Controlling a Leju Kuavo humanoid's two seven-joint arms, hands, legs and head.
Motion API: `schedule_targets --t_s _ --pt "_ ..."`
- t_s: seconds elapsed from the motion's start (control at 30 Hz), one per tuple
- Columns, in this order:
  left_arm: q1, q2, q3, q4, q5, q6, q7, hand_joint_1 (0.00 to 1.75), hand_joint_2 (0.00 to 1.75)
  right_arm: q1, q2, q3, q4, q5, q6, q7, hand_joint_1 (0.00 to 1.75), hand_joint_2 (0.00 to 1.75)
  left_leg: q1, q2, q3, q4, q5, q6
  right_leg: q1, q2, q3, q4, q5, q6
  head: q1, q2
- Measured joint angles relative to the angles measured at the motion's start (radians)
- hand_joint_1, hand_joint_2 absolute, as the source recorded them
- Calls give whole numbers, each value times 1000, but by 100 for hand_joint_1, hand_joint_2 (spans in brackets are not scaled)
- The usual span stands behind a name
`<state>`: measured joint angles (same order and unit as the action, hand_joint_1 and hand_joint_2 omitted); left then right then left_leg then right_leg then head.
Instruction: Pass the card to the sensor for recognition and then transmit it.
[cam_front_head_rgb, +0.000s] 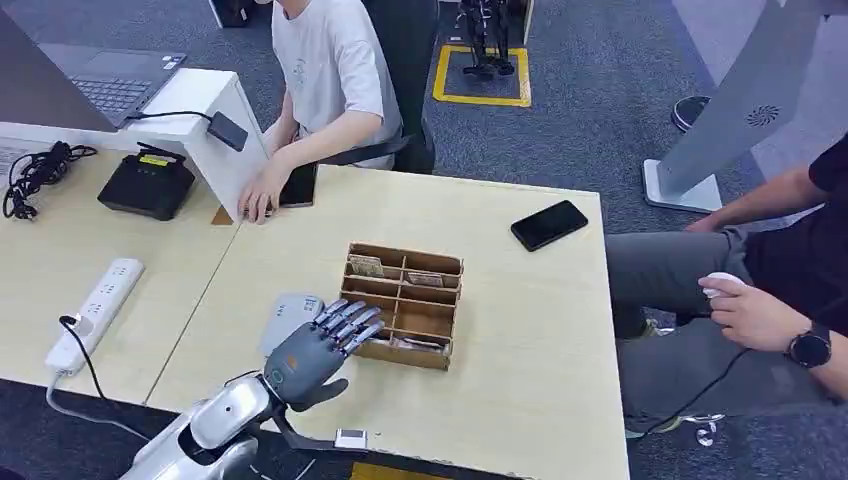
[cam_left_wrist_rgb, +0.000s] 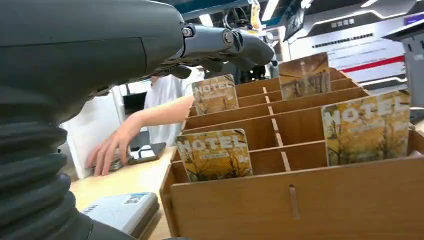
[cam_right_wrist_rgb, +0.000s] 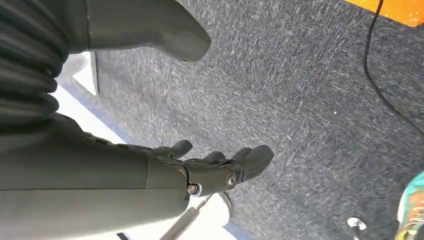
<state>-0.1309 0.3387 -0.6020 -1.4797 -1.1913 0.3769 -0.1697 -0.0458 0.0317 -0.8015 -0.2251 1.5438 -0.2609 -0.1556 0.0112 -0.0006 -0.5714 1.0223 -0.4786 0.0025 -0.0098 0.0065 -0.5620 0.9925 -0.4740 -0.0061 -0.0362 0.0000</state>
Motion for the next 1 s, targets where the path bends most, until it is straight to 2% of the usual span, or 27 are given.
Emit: schedule_targets --t_s 0.2,0.4,1.0 --pt "-6 -9 -8 21 1 1 3 0 175 0 0 2 1 0 0 0 0 175 0 0 0 0 0 0 0 0 0 0 0 0 0 0" --pt "-12 -26 -9 38 21 3 43 0 175 -1 1 6 3 6 -2 -4 0 175 0 0 -1 0 0 0 0 0 -1 0 0 0 0 0" --pt "-12 -38 -2 66 48 0 64 0 175 -2 6 15 3 9 -3 -5 0 175 0 0 -1 0 0 0 0 0 -1 0 0 0 0 0"
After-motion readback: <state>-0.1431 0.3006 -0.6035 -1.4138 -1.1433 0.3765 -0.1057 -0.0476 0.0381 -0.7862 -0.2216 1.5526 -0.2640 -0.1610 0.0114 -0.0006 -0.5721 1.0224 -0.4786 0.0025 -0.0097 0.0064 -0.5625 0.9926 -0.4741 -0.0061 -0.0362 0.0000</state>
